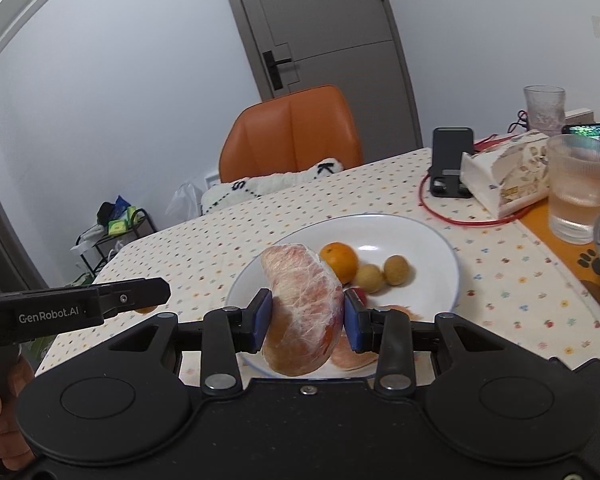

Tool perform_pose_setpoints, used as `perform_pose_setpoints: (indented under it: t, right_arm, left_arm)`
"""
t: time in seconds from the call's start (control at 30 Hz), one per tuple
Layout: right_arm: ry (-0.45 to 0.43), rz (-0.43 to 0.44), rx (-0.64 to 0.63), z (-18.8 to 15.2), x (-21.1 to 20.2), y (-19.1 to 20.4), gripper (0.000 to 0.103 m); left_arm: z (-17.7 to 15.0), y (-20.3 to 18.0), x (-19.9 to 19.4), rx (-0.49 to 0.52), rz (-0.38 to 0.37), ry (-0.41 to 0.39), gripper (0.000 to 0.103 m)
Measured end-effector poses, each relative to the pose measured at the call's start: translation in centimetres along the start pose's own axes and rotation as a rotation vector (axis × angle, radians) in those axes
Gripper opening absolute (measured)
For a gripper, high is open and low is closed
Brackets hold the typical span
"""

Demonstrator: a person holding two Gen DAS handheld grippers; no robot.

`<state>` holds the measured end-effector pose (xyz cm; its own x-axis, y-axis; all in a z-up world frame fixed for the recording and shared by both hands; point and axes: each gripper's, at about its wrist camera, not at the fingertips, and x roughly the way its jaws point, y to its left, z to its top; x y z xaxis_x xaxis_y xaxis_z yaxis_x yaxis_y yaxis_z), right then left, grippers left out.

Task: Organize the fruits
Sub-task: 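Carry the small orange and pomelo segment over the white plate, then open both tools to release the orange and pomelo segment onto the plate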

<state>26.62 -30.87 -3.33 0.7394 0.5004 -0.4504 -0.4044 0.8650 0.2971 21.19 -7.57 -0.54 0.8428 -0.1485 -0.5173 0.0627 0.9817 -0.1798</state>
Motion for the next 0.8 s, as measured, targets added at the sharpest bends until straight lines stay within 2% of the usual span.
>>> perform_pose_setpoints:
  t: [0.37, 0.6, 0.7, 0.8]
  right_arm:
    - [-0.002, -0.042, 0.041, 0.4, 0.9, -2.7, 0.036]
    - [0.004, -0.06, 0.053, 0.3, 1.4, -3.6, 0.036]
    - [0.007, -0.068, 0.059, 0.2, 1.6, -3.9, 0.036]
    - [0.011, -0.078, 0.064, 0.1, 1.8, -4.2, 0.036]
  left_arm:
    - [0.3, -1.1, 2.4, 0.016, -0.028, 0.033, 0.021]
    - [0.2, -1.8, 4.0, 0.011, -0.076, 0.059, 0.022]
    - [0.2, -1.9, 4.4, 0.004, -0.113, 0.065, 0.026]
    - [0.1, -1.8, 4.6, 0.001, -0.111, 0.074, 0.032]
